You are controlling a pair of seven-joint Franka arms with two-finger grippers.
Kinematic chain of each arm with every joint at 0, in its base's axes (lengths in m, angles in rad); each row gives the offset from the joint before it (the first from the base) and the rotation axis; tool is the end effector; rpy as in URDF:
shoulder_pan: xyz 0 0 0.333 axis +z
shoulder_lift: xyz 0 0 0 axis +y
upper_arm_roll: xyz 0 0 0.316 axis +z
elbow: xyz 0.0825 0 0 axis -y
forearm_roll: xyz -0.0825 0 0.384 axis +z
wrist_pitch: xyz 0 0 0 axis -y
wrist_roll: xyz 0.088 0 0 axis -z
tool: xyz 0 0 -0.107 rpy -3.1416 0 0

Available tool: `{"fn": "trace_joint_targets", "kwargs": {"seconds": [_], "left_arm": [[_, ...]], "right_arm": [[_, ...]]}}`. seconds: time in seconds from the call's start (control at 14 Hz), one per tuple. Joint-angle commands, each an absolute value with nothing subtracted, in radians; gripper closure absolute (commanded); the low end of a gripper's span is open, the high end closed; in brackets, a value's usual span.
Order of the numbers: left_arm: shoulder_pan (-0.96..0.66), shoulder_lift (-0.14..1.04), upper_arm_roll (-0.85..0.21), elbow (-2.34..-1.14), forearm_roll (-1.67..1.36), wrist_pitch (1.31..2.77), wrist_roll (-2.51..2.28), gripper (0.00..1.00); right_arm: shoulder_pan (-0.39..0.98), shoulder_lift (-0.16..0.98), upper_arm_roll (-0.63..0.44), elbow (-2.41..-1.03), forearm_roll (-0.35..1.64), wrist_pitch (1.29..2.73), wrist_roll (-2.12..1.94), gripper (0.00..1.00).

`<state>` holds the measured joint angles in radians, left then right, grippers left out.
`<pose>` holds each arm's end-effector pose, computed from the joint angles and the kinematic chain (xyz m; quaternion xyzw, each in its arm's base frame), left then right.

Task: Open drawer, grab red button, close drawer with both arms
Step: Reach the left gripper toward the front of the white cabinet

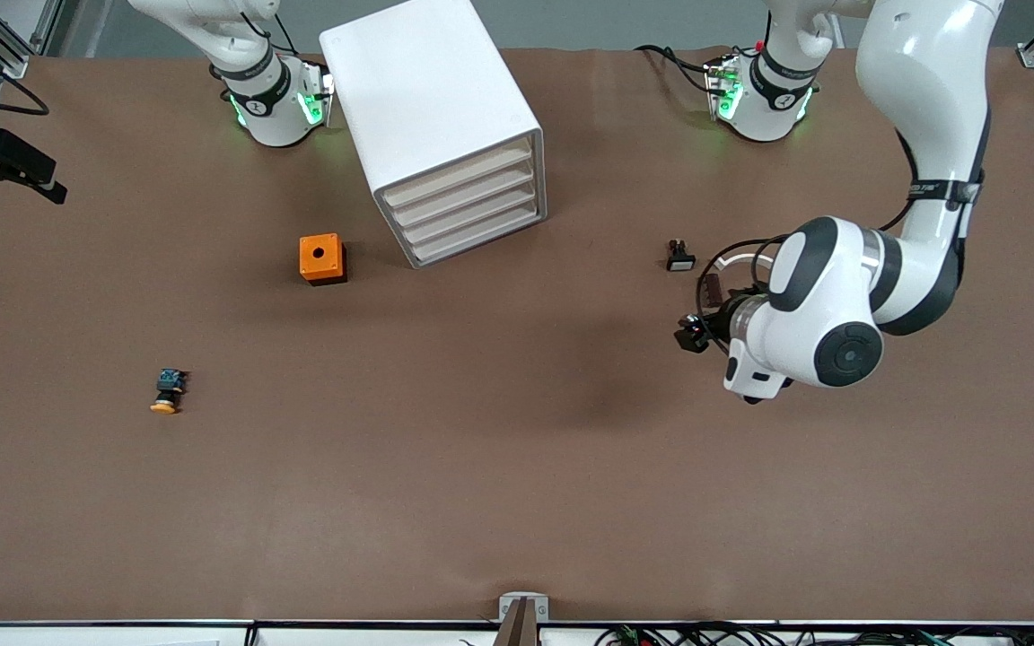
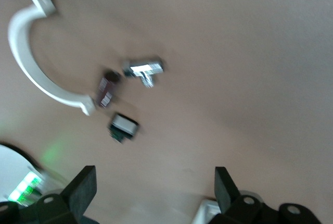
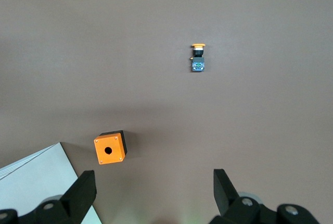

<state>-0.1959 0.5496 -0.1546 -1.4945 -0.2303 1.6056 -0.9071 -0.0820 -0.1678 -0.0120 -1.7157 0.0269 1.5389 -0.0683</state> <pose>0.6079 -0.2322 0.3313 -0.9190 -0.2946 0.2618 0.0017 0.4956 -0.0443 0.6419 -0.9998 0.0124 0.0033 0.0148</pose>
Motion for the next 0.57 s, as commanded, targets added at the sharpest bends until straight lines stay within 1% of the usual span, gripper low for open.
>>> {"fn": "trace_joint_targets", "kwargs": {"seconds": [0.0, 0.5], "left_arm": [[-0.245, 0.587, -0.153, -1.451, -0.297, 1.580, -1.039, 0.00], [-0.291, 0.666, -0.153, -1.425, -0.550, 1.577, -1.536, 0.00]], "right_arm": [[-0.083, -0.189, -0.011, -1.730, 0.031, 1.543, -0.066, 0.00], [-0.081, -0.189, -0.011, -1.730, 0.037, 1.545, -0.067, 0.00]]}}
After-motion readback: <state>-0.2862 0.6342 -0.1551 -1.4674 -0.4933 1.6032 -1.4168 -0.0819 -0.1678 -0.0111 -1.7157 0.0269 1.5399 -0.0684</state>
